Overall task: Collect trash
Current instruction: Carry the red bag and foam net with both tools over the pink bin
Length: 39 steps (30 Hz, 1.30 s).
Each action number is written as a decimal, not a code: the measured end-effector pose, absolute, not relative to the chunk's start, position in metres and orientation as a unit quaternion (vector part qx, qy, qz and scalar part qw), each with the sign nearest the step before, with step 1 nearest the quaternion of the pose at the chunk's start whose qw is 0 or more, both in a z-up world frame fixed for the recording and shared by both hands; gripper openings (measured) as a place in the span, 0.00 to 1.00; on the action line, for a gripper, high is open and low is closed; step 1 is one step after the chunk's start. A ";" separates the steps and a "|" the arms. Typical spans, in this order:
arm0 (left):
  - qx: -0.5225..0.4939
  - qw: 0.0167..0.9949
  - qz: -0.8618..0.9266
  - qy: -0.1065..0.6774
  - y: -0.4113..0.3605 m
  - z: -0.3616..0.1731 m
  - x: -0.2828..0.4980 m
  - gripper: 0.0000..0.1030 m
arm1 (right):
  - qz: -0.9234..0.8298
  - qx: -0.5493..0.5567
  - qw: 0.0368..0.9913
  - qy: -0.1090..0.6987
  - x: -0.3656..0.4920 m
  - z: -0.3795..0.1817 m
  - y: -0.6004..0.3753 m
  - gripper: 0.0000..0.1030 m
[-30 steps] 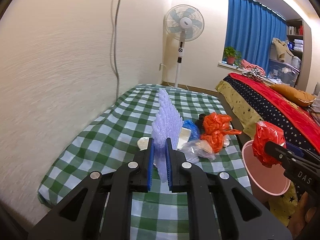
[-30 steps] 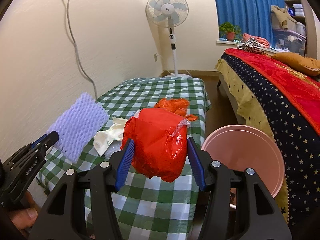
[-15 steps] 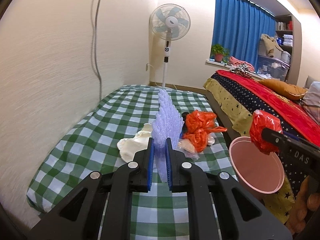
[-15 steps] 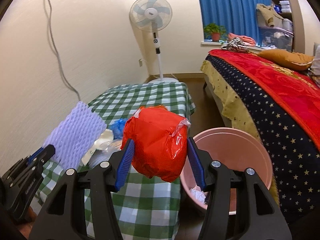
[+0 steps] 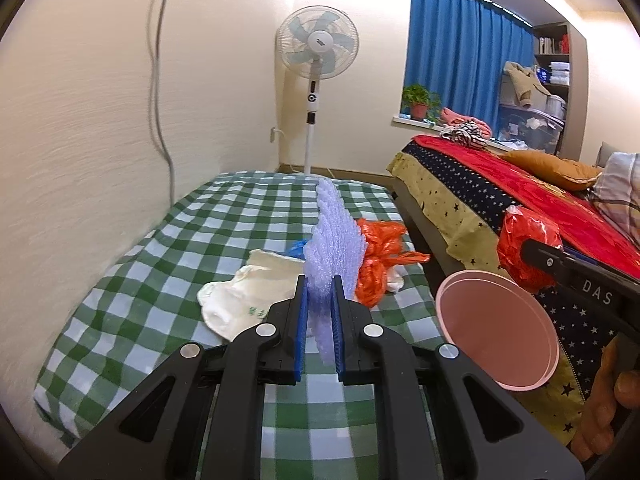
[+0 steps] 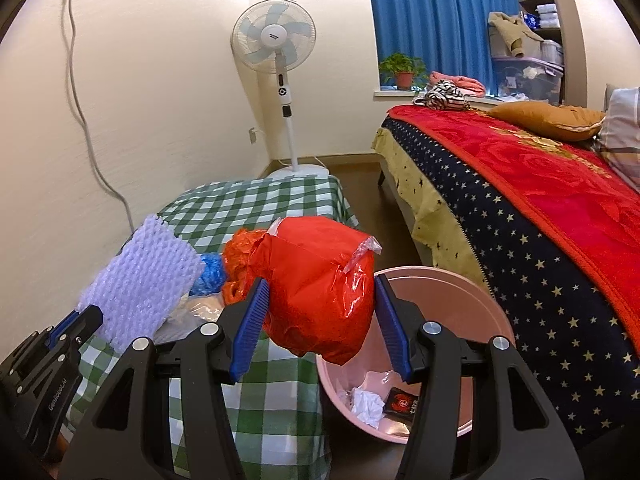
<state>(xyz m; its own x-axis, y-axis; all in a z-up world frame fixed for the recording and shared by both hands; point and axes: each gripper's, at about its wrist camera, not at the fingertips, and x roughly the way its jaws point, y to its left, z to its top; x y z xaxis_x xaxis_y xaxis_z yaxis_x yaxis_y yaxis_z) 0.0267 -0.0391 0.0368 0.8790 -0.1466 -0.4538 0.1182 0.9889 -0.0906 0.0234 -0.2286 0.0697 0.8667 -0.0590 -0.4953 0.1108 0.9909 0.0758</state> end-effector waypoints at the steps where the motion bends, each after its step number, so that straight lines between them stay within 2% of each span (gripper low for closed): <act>1: -0.029 0.969 -0.071 0.236 -0.041 0.037 0.028 0.11 | -0.046 0.051 0.965 0.254 0.024 0.070 -0.230 0.52; 39: -0.026 0.948 -0.188 0.255 -0.139 0.017 0.067 0.11 | -0.179 0.082 0.946 0.258 0.023 0.063 -0.300 0.53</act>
